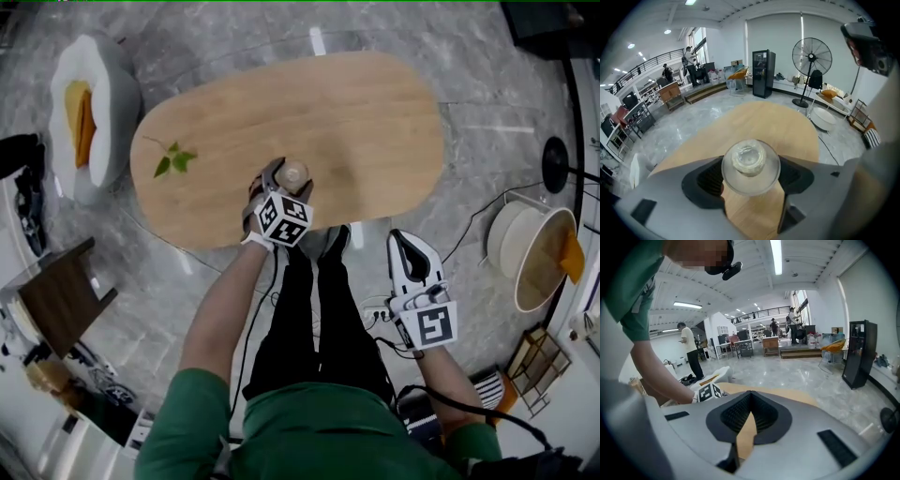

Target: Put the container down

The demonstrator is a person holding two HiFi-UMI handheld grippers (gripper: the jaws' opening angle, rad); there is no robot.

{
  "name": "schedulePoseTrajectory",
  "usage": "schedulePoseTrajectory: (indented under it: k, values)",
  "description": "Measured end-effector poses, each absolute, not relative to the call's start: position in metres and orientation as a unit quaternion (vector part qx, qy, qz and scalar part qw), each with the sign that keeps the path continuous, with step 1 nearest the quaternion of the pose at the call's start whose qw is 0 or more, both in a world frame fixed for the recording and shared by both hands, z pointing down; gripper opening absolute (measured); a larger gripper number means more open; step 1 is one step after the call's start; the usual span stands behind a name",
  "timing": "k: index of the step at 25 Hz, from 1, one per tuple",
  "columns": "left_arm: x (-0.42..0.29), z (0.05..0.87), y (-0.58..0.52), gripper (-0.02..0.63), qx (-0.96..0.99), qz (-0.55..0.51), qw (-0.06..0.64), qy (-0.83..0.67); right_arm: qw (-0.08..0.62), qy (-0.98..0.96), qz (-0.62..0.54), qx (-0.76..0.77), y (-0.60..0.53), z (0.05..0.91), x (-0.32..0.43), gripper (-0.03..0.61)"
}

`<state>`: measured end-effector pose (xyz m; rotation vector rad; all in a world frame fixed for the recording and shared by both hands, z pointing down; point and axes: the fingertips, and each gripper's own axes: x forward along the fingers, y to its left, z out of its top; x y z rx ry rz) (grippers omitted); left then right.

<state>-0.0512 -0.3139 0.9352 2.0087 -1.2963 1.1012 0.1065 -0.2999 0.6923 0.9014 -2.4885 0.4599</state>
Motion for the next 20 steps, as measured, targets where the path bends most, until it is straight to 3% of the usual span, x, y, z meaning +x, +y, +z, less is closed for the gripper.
schedulePoseTrajectory:
  k: [20]
  values:
    - [-0.037, 0.999, -0.329, 0.345, 0.756, 0.4, 0.224, -0.468, 0.253, -0.899, 0.188, 0.304, -0.285, 0.746, 0.102, 0.014]
